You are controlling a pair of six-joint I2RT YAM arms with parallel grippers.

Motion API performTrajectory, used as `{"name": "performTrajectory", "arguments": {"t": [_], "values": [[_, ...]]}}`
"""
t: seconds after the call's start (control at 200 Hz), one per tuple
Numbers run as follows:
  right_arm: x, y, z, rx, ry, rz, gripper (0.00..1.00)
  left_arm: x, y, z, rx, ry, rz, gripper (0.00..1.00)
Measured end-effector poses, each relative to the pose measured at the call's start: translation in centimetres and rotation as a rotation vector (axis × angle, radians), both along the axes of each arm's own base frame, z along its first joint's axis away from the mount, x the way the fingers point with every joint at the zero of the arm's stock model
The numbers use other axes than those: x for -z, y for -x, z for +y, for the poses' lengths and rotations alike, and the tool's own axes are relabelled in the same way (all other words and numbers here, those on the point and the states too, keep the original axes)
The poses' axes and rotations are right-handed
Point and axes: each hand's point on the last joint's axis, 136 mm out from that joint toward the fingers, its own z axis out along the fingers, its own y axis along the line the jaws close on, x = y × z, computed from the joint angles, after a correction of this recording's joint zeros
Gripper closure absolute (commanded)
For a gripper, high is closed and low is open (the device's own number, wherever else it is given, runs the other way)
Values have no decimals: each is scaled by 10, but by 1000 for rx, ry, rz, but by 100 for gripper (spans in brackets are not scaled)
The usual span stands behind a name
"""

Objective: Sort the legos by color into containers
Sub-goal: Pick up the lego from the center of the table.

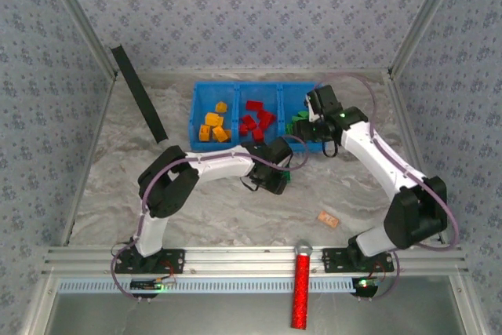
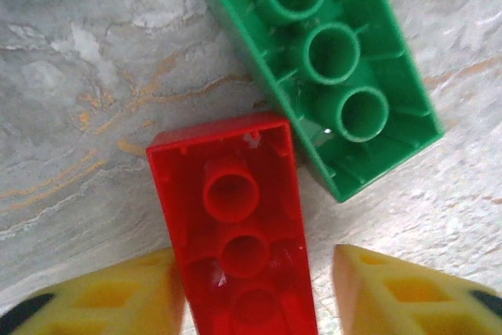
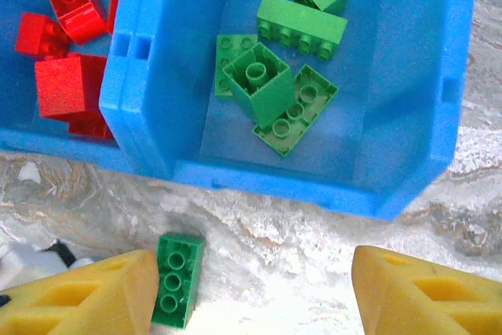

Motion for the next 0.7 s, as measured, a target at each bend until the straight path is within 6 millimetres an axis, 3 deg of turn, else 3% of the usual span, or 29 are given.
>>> {"name": "performTrajectory", "arguments": {"t": [0.37, 0.515, 0.62, 0.7], "values": [[25, 39, -3, 0, -11, 59, 32, 1, 3, 3, 3, -8, 11, 72], [37, 49, 5, -15, -27, 89, 32, -2, 13, 20, 2, -43, 28, 73], [47, 58, 12, -32, -33, 112, 32, -20, 15, 31, -4, -49, 20, 73], [56, 64, 16, -39, -35, 126, 32, -45, 11, 33, -10, -11, -9, 73]]}}
